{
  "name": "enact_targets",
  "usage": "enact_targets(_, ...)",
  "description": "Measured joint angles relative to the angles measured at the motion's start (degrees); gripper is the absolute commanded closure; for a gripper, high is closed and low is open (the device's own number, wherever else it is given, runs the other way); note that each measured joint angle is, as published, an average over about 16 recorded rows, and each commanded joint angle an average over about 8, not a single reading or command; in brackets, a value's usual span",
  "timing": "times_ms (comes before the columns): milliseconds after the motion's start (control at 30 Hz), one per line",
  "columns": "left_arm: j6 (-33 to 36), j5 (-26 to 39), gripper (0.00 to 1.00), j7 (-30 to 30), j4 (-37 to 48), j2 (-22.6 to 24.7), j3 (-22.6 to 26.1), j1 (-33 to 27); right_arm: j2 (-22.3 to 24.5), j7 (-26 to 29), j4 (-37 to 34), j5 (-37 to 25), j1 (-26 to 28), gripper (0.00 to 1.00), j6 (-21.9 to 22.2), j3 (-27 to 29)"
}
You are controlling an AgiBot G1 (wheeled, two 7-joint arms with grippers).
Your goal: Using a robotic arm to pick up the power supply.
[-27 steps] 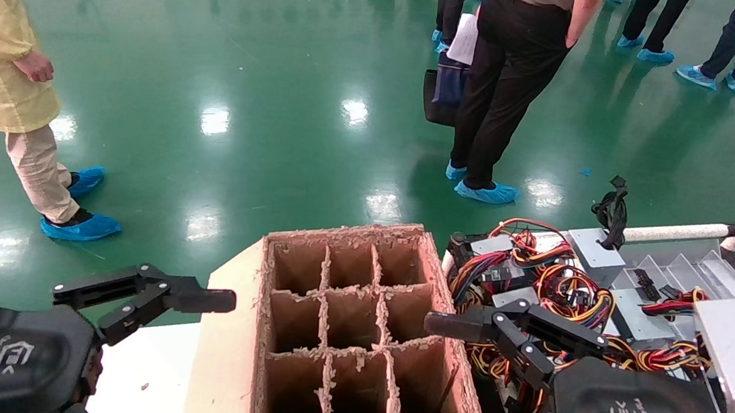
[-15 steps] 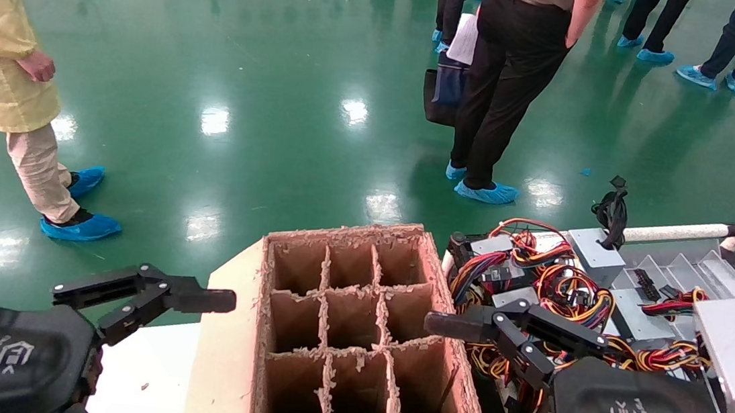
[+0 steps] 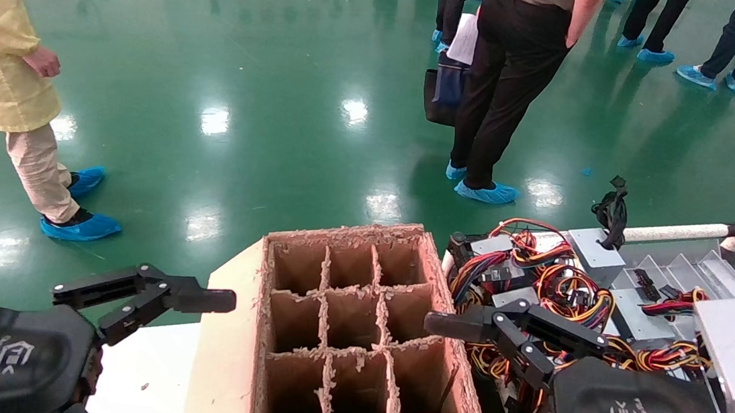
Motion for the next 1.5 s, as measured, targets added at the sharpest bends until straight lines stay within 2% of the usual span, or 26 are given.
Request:
enact_targets(67, 0.0, 0.0, 0.00, 0.0, 0.0, 0.0, 0.0, 0.0, 0.0, 0.0, 0.0, 0.0, 0.0, 0.00, 0.0, 0.0)
enact_targets(267, 0.0, 0.0, 0.00, 0.0, 0.0, 0.0, 0.0, 0.0, 0.0, 0.0, 0.0, 0.0, 0.0, 0.00, 0.0, 0.0)
enact_targets(300, 0.0, 0.0, 0.07, 0.0, 0.0, 0.0, 0.0, 0.0, 0.0, 0.0, 0.0, 0.0, 0.0, 0.00, 0.0, 0.0)
enact_targets(533, 0.0, 0.0, 0.94, 0.0, 0.0, 0.0, 0.0, 0.0, 0.0, 0.0, 0.0, 0.0, 0.0, 0.00, 0.0, 0.0)
enact_targets(567, 0.0, 0.0, 1.00, 0.0, 0.0, 0.0, 0.0, 0.0, 0.0, 0.0, 0.0, 0.0, 0.0, 0.00, 0.0, 0.0)
enact_targets(1100, 0.0, 0.0, 1.00, 0.0, 0.0, 0.0, 0.0, 0.0, -0.3, -0.1, 0.0, -0.9, -0.4, 0.00, 0.4, -0.5)
enact_targets(1300, 0.0, 0.0, 1.00, 0.0, 0.0, 0.0, 0.0, 0.0, -1.4, 0.4, 0.4, -5.1, -0.9, 0.00, 2.1, -2.6)
enact_targets(1500, 0.0, 0.0, 1.00, 0.0, 0.0, 0.0, 0.0, 0.0, -4.0, 1.8, 1.0, -12.1, -0.9, 0.00, 4.9, -6.3)
